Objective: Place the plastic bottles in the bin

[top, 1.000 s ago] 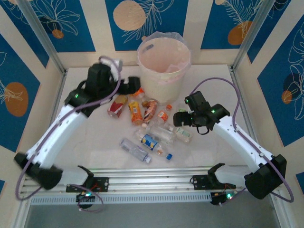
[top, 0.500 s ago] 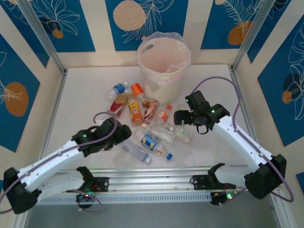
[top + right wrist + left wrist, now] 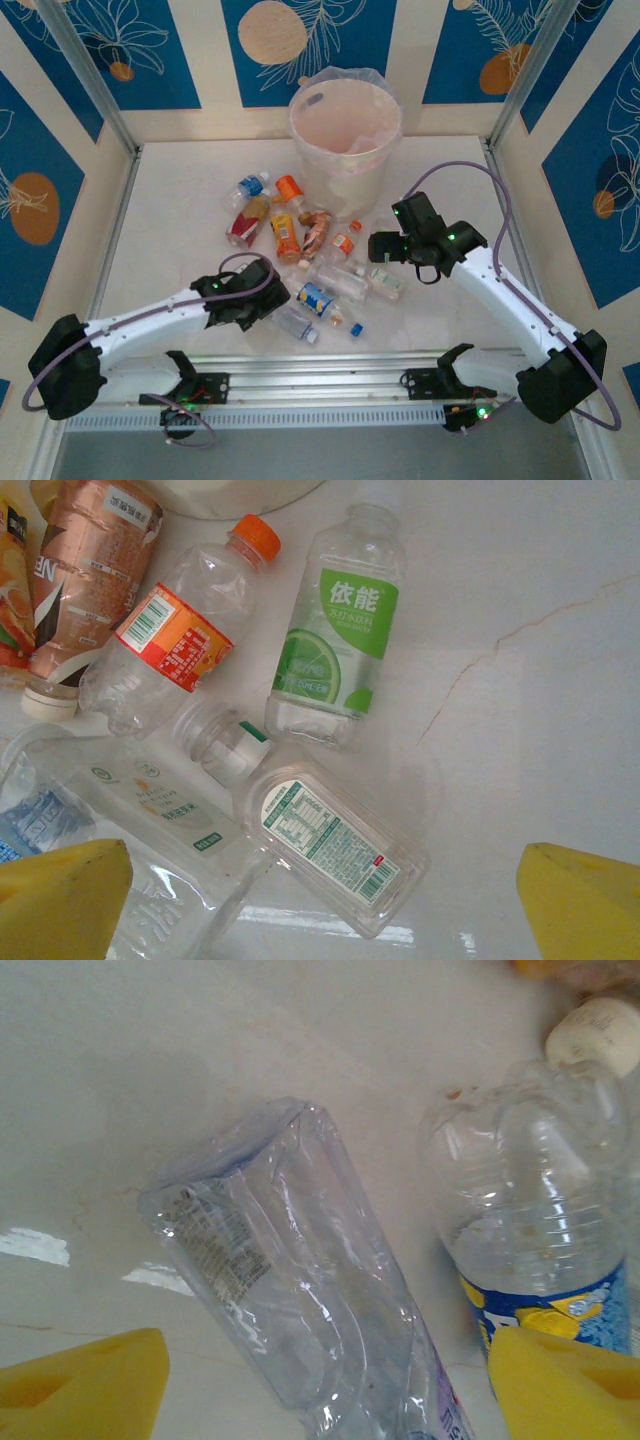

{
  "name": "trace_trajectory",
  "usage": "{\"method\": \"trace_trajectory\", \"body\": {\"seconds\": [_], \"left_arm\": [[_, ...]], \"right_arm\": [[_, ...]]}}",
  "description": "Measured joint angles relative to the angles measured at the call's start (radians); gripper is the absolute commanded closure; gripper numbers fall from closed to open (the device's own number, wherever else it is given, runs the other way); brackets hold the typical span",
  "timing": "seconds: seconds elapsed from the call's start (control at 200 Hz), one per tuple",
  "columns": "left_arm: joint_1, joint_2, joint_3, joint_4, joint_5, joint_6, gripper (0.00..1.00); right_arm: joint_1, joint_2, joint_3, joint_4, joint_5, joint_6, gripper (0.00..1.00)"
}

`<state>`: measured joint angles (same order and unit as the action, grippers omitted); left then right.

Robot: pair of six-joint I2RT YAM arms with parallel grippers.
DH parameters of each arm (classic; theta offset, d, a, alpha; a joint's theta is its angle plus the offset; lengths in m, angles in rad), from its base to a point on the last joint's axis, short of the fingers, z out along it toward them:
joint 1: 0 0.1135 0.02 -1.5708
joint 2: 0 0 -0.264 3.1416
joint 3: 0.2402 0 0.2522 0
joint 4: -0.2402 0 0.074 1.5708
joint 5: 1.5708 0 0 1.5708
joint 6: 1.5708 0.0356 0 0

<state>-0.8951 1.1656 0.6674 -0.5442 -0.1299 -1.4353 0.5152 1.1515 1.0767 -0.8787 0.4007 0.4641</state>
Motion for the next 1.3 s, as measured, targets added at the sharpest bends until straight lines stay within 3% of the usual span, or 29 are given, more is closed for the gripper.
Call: {"method": "trace_trajectory", "body": {"seconds": [0.475,0.845,1.08,1.3], "left_arm": [[0.000,0.147,-0.012,0.124,0.053,-0.019,0.27],[0.032,0.176,-0.020,0.163,0.076,-0.021,0.51],[0.055,0.106,-0.020,0.093,0.031,-0.014,0.56],[0.071,-0.082,0.037,-0.111,-0.099,0.016,0.57]], "right_arm": [[-0.011,-0.005,-0.004,0.000,0.012,0.000,0.01],[-0.013,-0.005,-0.004,0.000,0.015,0.004,0.01],[-0.013,-0.005,-0.003,0.000,0.015,0.008,0.01],[-0.013,-0.005,-0.003,0.005,0.011,0.008,0.01]]}}
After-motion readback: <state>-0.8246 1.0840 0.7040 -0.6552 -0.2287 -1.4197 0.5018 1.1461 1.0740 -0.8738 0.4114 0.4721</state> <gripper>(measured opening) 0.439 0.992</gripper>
